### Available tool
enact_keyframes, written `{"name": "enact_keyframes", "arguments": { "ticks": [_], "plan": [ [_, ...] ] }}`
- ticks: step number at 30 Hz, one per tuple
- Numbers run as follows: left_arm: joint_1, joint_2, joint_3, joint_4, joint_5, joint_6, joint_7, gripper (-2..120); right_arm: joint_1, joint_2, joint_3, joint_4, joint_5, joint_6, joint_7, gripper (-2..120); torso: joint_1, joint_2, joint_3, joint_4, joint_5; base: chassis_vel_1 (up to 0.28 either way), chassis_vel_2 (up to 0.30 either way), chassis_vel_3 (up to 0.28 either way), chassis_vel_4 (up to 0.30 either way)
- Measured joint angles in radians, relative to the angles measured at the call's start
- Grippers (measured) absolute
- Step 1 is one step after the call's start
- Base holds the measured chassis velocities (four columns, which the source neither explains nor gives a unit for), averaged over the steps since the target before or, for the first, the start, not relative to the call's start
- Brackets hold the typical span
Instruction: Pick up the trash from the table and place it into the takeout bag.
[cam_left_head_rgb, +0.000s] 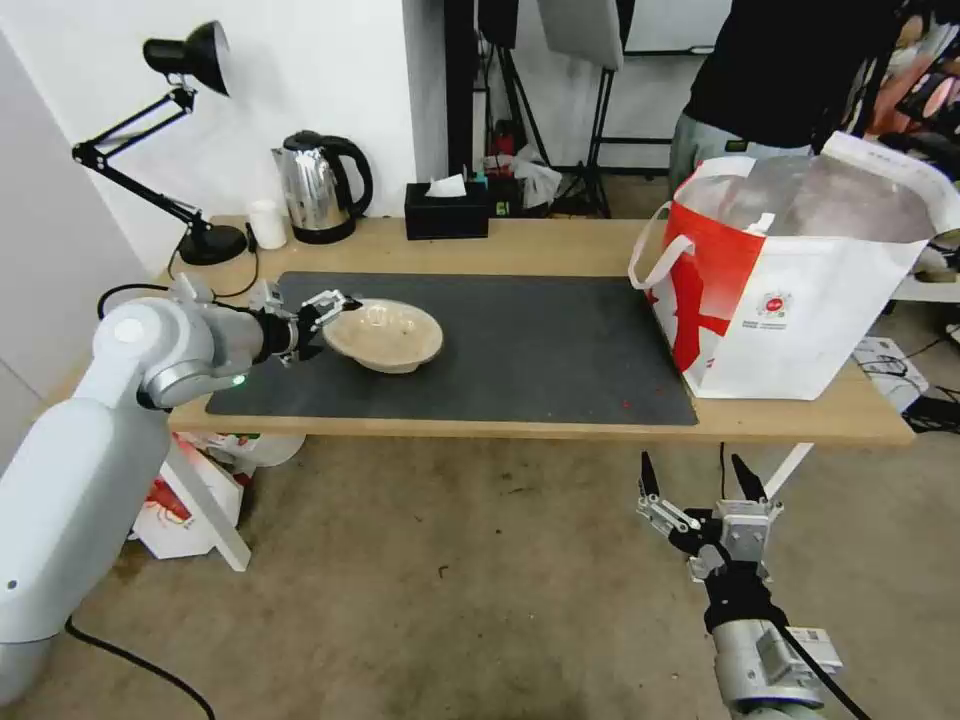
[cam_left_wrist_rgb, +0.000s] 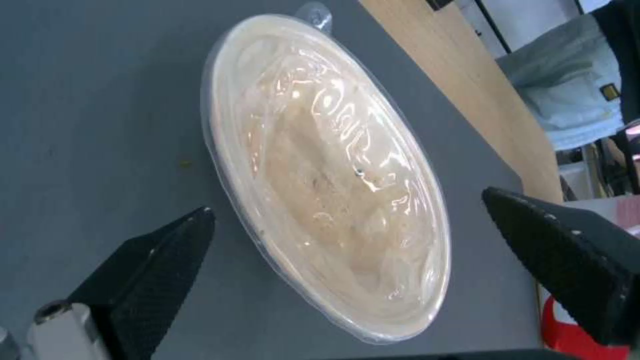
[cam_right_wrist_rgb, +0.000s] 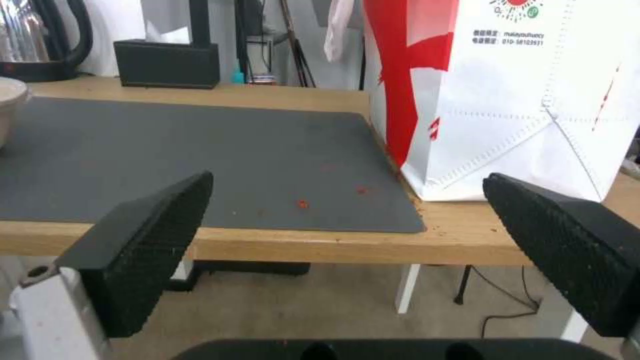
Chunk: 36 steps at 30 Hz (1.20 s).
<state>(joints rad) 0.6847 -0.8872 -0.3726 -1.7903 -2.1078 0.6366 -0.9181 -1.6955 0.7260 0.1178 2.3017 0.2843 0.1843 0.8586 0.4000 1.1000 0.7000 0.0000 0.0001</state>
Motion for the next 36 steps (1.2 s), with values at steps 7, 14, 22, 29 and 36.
{"name": "enact_keyframes", "arguments": {
  "ticks": [7, 14, 22, 29, 36],
  "plan": [
    [-0.014, -0.001, 0.014, 0.012, 0.000, 0.001, 0.001, 100, 0.000, 0.000, 0.000, 0.000, 0.000, 0.000, 0.000, 100, 0.000, 0.000, 0.000, 0.0000, -0.0001, 0.000, 0.000, 0.000, 0.000],
    [-0.021, -0.006, 0.029, 0.030, 0.001, 0.001, 0.002, 100, 0.000, 0.000, 0.000, 0.000, 0.000, 0.000, 0.000, 100, 0.000, 0.000, 0.000, -0.0001, -0.0002, 0.000, 0.000, 0.000, 0.000],
    [-0.030, -0.009, 0.036, 0.035, 0.002, 0.001, -0.001, 100, 0.000, 0.000, 0.000, 0.000, 0.000, 0.000, 0.000, 100, 0.000, 0.000, 0.000, 0.0000, -0.0001, 0.000, 0.000, 0.000, 0.000],
    [-0.025, -0.010, 0.038, 0.037, 0.002, 0.002, -0.006, 100, 0.000, 0.000, 0.000, 0.000, 0.000, 0.000, 0.000, 100, 0.000, 0.000, 0.000, 0.0000, -0.0001, 0.000, 0.000, 0.000, 0.000],
    [-0.013, -0.022, 0.032, 0.034, -0.006, 0.016, -0.034, 100, 0.000, 0.000, 0.000, 0.000, 0.000, 0.000, 0.000, 100, 0.000, 0.000, 0.000, 0.0000, -0.0001, 0.000, 0.000, 0.000, 0.000]
  ]
}}
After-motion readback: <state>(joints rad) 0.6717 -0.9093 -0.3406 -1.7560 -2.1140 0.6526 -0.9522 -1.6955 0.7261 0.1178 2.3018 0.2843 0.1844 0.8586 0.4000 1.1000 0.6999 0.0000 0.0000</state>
